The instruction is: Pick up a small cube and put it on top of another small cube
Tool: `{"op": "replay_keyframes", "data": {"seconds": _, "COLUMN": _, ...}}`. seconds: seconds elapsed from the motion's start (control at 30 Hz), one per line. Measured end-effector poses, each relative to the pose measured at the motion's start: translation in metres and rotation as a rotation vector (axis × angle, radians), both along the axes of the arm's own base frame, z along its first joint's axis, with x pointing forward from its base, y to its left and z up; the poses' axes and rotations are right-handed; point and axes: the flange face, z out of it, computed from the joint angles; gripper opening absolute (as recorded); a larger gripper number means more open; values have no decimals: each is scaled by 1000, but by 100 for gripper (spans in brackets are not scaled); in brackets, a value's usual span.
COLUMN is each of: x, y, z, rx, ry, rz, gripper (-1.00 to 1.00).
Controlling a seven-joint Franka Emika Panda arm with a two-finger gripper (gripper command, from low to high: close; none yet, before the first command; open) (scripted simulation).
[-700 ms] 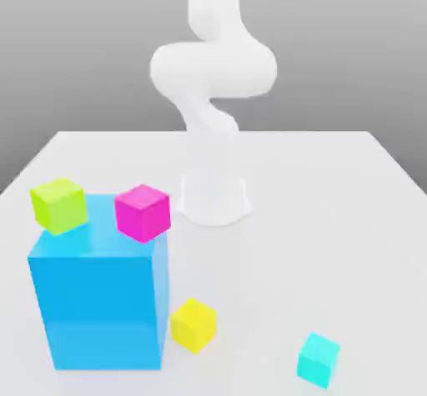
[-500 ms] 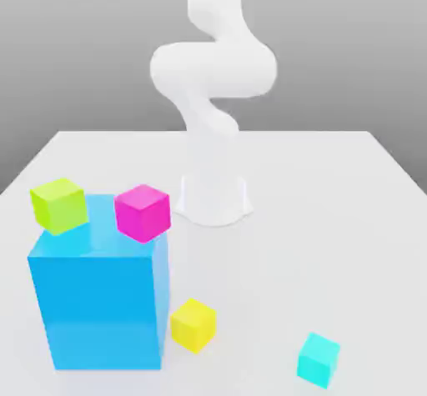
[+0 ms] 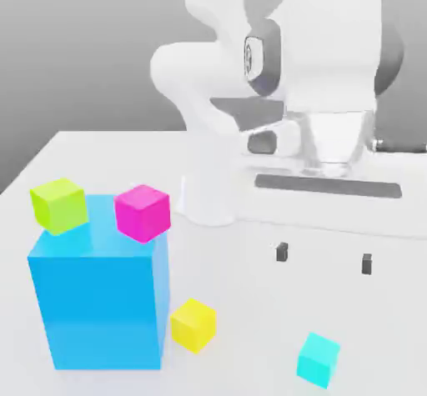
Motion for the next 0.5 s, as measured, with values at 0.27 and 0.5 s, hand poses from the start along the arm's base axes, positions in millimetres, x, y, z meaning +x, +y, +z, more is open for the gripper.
{"op": "replay_keyframes", "data": {"seconds": 0.27, "x": -28, "y": 21, "z": -132, "rx": -11, "ry": 147, "rz": -108, "gripper": 0}}
{"op": "replay_keyframes", "data": {"seconds": 0.5, "x": -30, "y": 21, "z": -164, "rx": -11, "ry": 148, "rz": -109, "gripper": -100}}
